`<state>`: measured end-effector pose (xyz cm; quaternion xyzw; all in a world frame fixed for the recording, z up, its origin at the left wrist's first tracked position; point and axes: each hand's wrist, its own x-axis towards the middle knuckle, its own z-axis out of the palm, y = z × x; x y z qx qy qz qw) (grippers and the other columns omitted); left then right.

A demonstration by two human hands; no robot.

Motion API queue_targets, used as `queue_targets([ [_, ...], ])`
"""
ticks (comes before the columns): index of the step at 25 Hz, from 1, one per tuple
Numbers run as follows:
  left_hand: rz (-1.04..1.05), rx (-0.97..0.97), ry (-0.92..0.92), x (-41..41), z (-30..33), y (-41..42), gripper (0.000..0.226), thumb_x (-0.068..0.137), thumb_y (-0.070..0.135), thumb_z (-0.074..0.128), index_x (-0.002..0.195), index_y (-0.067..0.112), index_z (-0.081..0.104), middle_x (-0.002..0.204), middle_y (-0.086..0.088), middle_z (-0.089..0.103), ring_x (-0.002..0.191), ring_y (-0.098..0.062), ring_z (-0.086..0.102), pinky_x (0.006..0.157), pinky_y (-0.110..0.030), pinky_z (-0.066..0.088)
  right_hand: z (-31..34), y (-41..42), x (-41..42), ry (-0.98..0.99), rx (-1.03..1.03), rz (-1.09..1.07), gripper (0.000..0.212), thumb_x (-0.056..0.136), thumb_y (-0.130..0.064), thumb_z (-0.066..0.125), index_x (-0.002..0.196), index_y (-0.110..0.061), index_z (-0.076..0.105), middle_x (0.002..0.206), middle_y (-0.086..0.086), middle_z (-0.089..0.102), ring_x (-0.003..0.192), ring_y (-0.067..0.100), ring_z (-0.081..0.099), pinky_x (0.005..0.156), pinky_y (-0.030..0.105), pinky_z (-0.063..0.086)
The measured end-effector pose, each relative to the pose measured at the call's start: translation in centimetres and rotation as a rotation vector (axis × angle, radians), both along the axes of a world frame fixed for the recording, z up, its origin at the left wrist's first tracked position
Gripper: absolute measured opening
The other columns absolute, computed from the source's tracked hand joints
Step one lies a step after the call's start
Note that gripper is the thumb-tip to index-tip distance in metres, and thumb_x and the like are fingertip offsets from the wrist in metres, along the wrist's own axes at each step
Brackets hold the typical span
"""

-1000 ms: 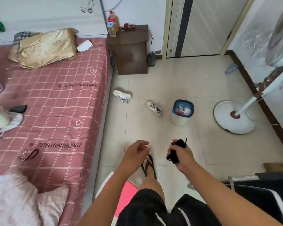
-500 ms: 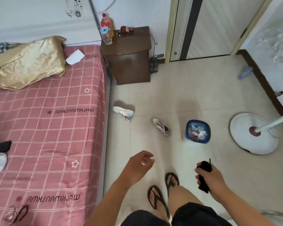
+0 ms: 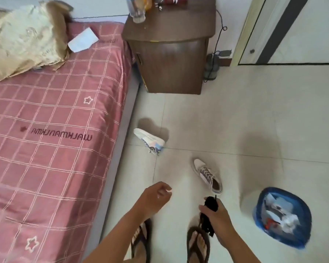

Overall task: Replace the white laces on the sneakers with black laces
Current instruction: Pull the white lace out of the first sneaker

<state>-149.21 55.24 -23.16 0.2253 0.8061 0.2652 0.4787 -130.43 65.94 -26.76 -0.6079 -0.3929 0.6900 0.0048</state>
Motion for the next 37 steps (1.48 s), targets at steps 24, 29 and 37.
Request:
queue_targets([
  [24, 0.339, 0.422, 0.226, -20.8, -48.8, 8.4, 0.023, 0.083, 0.019, 0.064, 0.087, 0.001, 0.05, 0.078, -0.004, 0.048, 0.07, -0.015, 0.043, 0.059, -0.026, 0.035, -42.4, 9.3, 3.8, -0.659, 1.061, 1.194, 0.132, 0.023, 0.0, 0.086, 0.134, -0.04, 0.027, 0.095, 0.004, 0.07, 0.077, 0.019, 0.068, 0.042, 0.022, 0.043],
  [29, -0.622, 0.237, 0.826, -20.4, -46.0, 0.9, 0.027, 0.068, 0.024, 0.076, 0.066, 0.014, 0.051, 0.061, 0.001, 0.054, 0.055, -0.022, 0.05, 0.049, -0.025, 0.032, -38.9, 8.7, -2.1, -0.522, 1.253, 0.838, 0.066, 0.064, 0.005, 0.078, 0.118, -0.021, 0.049, 0.091, 0.014, 0.069, 0.06, 0.038, 0.063, 0.052, 0.038, 0.05],
  [37, -0.907, 0.206, 0.885, -6.6, -45.9, 4.2, 0.088, 0.078, 0.033, 0.068, 0.148, 0.03, 0.016, 0.152, -0.012, 0.015, 0.134, -0.039, 0.027, 0.087, -0.052, 0.045, -37.6, 7.3, -6.6, -0.586, 1.121, 0.86, 0.044, 0.09, -0.011, 0.052, 0.129, -0.025, 0.036, 0.12, 0.002, 0.057, 0.098, 0.033, 0.055, 0.078, 0.039, 0.046],
])
